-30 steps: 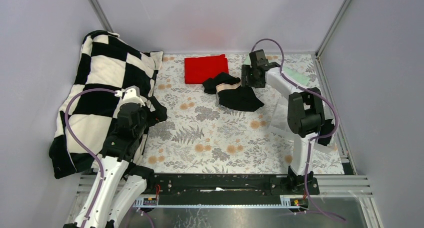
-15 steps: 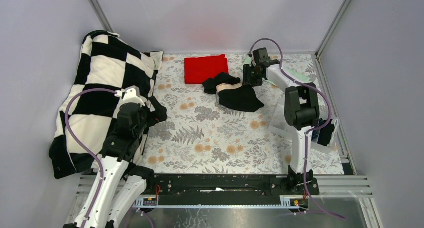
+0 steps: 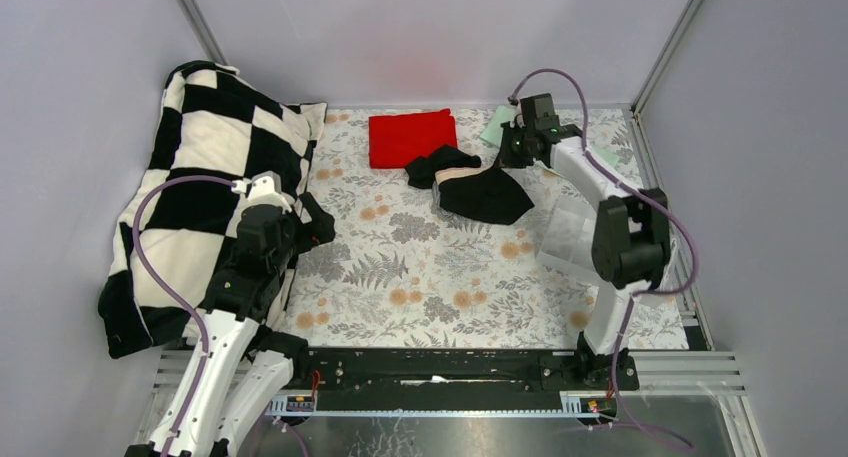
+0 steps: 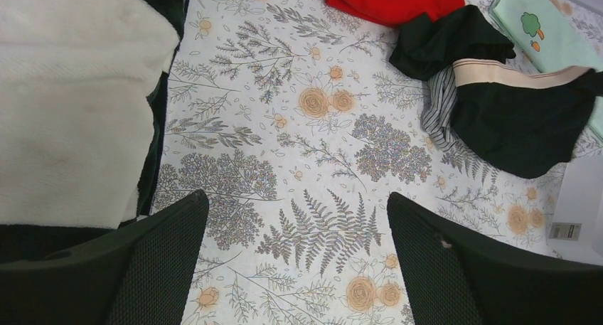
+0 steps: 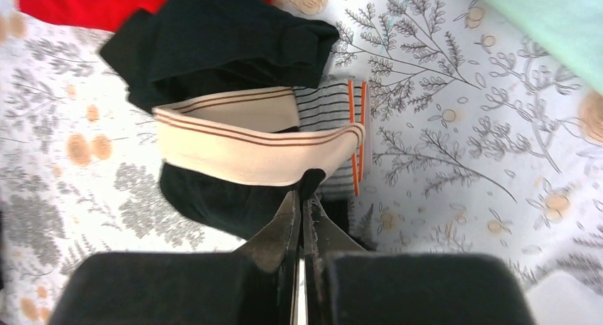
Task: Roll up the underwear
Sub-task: Pick up the underwear from the center of the board, then flatten out the underwear at the center of the board.
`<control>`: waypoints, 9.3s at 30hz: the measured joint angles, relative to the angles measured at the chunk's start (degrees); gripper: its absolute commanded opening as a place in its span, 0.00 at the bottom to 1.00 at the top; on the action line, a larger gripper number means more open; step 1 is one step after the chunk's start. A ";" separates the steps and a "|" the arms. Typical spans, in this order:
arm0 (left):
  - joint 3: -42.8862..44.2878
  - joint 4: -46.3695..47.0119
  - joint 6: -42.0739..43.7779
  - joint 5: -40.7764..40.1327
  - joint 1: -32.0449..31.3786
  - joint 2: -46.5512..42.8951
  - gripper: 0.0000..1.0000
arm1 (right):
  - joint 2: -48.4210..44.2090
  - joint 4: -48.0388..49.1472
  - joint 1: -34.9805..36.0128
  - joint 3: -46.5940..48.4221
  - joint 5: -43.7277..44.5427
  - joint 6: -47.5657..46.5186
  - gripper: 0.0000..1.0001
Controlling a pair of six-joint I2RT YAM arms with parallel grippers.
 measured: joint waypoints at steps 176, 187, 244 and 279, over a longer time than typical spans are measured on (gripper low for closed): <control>-27.12 1.55 -37.38 1.75 -45.79 -2.38 0.78 | -62.75 -13.31 15.37 -56.24 11.52 28.98 0.78; -16.13 -3.32 -40.09 -15.74 -45.81 0.48 0.89 | -48.83 -11.87 15.32 -48.81 18.38 26.03 0.84; -18.95 30.21 -19.91 0.57 -22.25 32.79 0.00 | -29.66 2.71 5.97 -45.66 5.90 14.23 0.73; -18.01 26.43 -16.44 1.03 -19.78 32.06 0.00 | -12.31 5.40 5.88 -33.40 -4.94 5.64 0.26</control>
